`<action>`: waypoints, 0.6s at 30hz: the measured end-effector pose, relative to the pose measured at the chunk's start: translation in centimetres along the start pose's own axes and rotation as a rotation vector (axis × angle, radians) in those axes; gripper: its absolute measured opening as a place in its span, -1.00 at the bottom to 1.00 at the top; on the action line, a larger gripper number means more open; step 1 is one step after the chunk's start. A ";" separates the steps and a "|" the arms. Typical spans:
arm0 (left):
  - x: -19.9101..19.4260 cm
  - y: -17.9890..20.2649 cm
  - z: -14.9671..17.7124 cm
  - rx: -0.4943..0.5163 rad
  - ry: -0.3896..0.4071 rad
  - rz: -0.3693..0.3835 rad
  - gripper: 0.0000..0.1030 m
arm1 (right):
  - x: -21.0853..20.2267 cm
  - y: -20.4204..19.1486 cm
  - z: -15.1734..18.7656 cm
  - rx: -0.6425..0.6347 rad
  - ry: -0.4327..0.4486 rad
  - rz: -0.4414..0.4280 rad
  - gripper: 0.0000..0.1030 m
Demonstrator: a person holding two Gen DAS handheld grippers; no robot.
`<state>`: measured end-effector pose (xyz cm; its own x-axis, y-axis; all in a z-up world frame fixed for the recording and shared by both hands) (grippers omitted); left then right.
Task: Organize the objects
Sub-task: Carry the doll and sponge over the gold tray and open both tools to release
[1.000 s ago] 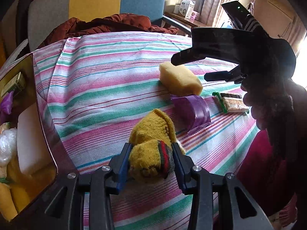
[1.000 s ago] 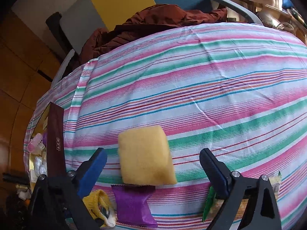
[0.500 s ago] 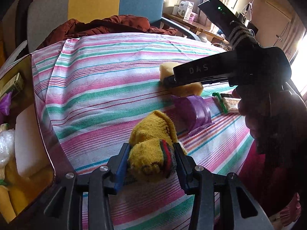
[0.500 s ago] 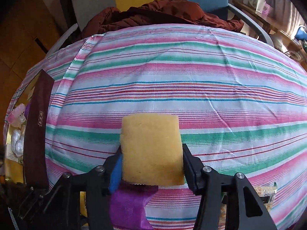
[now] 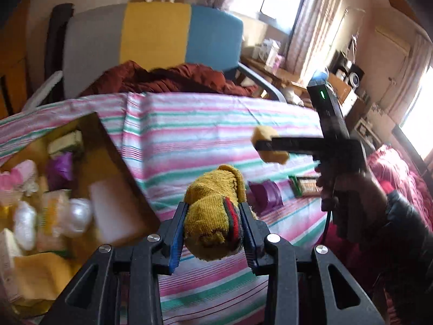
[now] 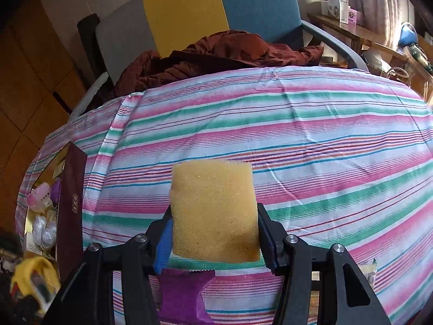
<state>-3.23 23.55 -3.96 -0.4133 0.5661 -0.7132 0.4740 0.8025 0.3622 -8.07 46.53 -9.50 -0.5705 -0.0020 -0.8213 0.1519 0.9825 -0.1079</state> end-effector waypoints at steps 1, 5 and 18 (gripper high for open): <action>-1.0 -0.8 -0.5 -0.014 0.026 -0.016 -0.28 | -0.2 0.0 0.0 0.002 0.006 -0.002 0.07; -3.6 -4.2 -1.5 -0.050 0.098 -0.105 -0.28 | -1.0 -0.7 0.1 -0.019 0.028 0.010 0.07; -5.6 -11.1 0.5 -0.122 0.137 -0.292 -0.28 | -3.0 -7.9 2.0 -0.076 0.055 -0.093 0.07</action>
Point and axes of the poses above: each gripper's, at about its wrist camera, not at the fingertips, and x roughly the way its jaws point, y to its right, z to its underside, the point moved 7 cm from there along x, roughly the way its jaws point, and after that the axes turned 12 degrees about -x, right-handed, at the moved point
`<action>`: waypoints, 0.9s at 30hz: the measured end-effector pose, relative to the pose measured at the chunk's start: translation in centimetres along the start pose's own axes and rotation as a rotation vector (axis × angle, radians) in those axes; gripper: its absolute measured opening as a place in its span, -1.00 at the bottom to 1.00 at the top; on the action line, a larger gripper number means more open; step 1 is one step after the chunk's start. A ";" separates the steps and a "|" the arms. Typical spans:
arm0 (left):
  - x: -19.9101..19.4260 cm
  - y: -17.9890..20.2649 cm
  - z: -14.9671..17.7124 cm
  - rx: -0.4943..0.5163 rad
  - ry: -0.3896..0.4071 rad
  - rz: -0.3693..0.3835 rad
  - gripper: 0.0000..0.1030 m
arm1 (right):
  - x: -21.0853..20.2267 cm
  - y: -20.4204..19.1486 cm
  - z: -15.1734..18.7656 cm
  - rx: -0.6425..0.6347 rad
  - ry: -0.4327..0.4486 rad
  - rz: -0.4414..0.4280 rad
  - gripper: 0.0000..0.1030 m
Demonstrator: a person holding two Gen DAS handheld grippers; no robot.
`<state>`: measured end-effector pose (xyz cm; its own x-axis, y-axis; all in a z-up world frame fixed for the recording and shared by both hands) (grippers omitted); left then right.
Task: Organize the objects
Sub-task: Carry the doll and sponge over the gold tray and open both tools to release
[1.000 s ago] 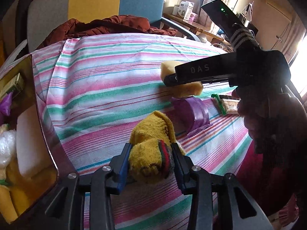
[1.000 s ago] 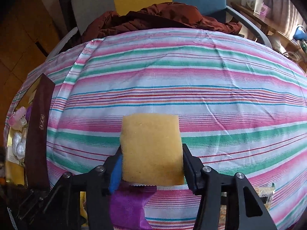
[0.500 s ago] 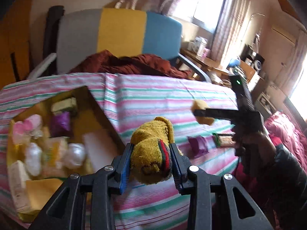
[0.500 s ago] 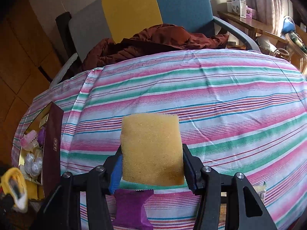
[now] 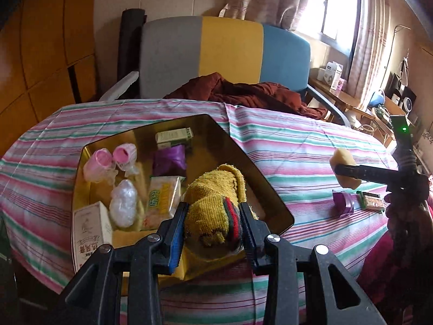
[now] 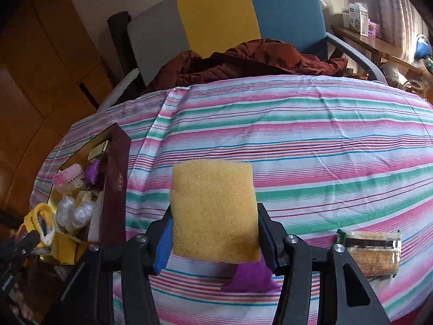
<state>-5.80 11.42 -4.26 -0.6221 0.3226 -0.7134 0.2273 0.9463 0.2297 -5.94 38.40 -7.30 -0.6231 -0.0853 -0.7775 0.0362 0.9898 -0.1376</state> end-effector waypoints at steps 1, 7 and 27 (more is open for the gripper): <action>0.1 -0.3 0.1 -0.004 -0.002 -0.004 -0.28 | -0.2 -0.8 0.1 -0.006 0.004 -0.012 0.07; 0.3 -1.0 0.7 -0.019 -0.018 -0.005 -0.28 | -1.1 -5.3 0.1 -0.046 0.024 -0.084 0.08; 2.2 -3.4 2.6 -0.188 -0.133 0.108 -0.28 | 0.0 -17.0 -1.6 -0.275 -0.004 -0.208 0.10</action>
Point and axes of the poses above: each gripper's, at about its wrist camera, not at the fingertips, and x roughly the way its jaws point, y to its right, z to its underside, the point moved 7 cm from there along x, roughly the way its jaws point, and after that the axes turned 12 degrees about -x, right-handed, at the moved point
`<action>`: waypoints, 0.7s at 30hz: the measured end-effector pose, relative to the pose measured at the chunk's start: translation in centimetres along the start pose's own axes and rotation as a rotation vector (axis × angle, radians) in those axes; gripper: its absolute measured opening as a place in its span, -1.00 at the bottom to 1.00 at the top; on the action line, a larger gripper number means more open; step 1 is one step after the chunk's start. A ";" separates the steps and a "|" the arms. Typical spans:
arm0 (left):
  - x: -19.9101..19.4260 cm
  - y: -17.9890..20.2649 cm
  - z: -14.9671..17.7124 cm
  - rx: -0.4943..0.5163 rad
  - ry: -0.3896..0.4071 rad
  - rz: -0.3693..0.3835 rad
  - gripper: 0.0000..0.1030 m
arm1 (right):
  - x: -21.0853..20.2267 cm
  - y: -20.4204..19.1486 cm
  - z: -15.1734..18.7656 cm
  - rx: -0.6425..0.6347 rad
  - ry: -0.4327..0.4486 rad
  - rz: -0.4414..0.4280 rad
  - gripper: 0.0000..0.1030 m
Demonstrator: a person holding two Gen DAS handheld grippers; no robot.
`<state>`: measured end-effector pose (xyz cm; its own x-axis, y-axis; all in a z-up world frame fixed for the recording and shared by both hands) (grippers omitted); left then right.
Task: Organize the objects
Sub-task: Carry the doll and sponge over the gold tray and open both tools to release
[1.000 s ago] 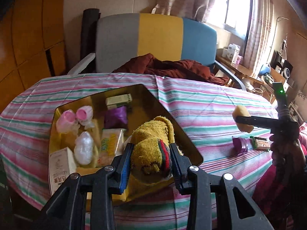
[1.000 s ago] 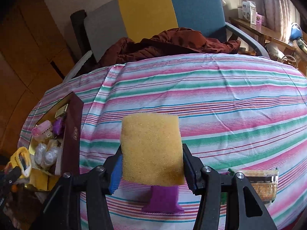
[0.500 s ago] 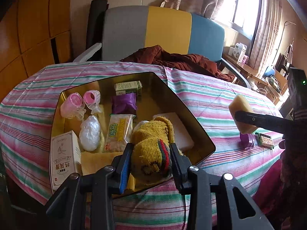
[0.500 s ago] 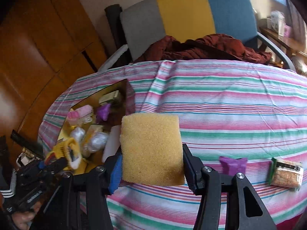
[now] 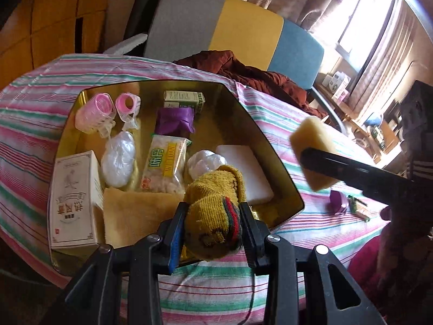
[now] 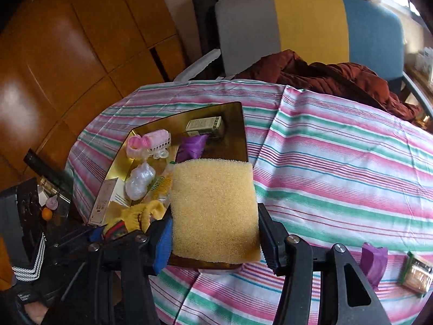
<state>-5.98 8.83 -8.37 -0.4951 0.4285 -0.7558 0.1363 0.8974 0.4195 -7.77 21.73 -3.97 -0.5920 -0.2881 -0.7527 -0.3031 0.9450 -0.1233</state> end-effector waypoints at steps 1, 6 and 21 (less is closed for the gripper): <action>0.1 0.1 0.0 -0.002 -0.003 0.009 -0.28 | 0.2 -0.2 -0.2 -0.007 -0.003 -0.001 0.10; 0.9 0.3 -0.3 -0.018 -0.015 0.019 -0.25 | 1.4 -0.5 -1.9 -0.012 -0.008 -0.009 0.10; 1.5 -0.8 -1.2 0.002 0.016 -0.071 0.20 | 4.2 -1.2 -3.1 -0.004 -0.010 0.016 0.99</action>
Point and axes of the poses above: each gripper's, at about its wrist camera, not at the fingertips, and x roughly the way its jaws point, y to its right, z to its underside, the point moved 7 cm from there along x, roughly the way its jaws point, and after that the axes turned 12 degrees about -x, right-handed, at the moved point
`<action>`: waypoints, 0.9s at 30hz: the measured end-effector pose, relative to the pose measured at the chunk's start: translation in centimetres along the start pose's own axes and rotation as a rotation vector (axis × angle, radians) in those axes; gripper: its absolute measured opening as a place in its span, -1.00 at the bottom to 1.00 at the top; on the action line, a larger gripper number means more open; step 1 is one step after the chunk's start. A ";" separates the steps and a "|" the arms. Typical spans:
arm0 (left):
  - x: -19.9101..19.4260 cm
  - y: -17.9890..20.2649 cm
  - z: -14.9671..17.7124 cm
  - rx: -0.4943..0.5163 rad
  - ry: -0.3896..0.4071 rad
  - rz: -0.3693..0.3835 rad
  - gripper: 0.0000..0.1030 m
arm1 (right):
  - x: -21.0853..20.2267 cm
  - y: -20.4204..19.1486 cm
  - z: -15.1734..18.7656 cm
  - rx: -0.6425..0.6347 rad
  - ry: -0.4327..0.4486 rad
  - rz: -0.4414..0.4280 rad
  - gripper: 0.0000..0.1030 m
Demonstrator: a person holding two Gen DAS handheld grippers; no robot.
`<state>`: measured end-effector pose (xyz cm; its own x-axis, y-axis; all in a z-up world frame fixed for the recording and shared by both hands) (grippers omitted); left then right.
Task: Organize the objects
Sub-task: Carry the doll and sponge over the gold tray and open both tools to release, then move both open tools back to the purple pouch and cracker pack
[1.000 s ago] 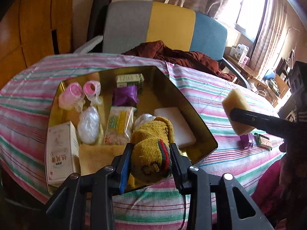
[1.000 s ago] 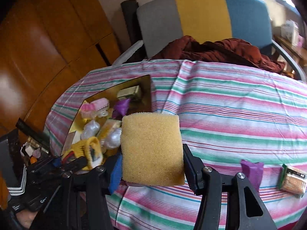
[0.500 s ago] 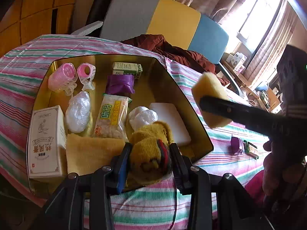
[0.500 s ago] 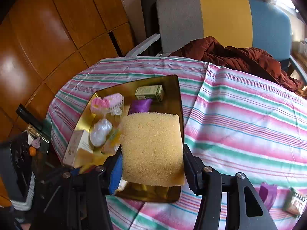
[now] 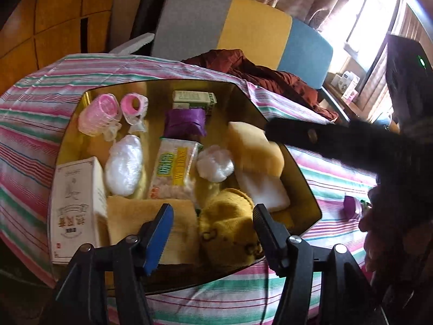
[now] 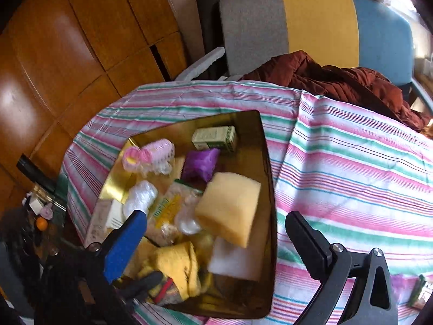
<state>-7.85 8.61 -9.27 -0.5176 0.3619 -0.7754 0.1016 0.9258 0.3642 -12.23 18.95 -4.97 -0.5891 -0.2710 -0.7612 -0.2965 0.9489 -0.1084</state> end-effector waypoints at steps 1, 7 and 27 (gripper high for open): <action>-0.1 -0.1 0.0 0.005 0.007 -0.011 0.20 | -0.1 0.1 0.3 0.001 -0.001 0.009 0.99; -0.9 -0.1 -0.2 0.039 0.046 -0.068 0.20 | -1.7 1.1 1.9 0.031 0.019 0.056 0.99; -4.3 2.7 0.0 0.166 0.141 -0.070 0.20 | -6.0 4.5 6.5 0.079 0.013 0.202 0.99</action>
<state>-5.39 9.53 -4.92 -0.6410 0.2878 -0.7115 0.1937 0.9577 0.2128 -5.13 25.88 -5.03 -0.6404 -0.0756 -0.7643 -0.1120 0.9937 -0.0044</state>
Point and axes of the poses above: each gripper's, at about its wrist camera, not at the fingertips, and x roughly the way its jaws point, y to its right, z to its underside, the point moved 7 cm from there along x, roughly the way its jaws point, and after that the axes turned 12 degrees about -x, right-handed, at the moved point
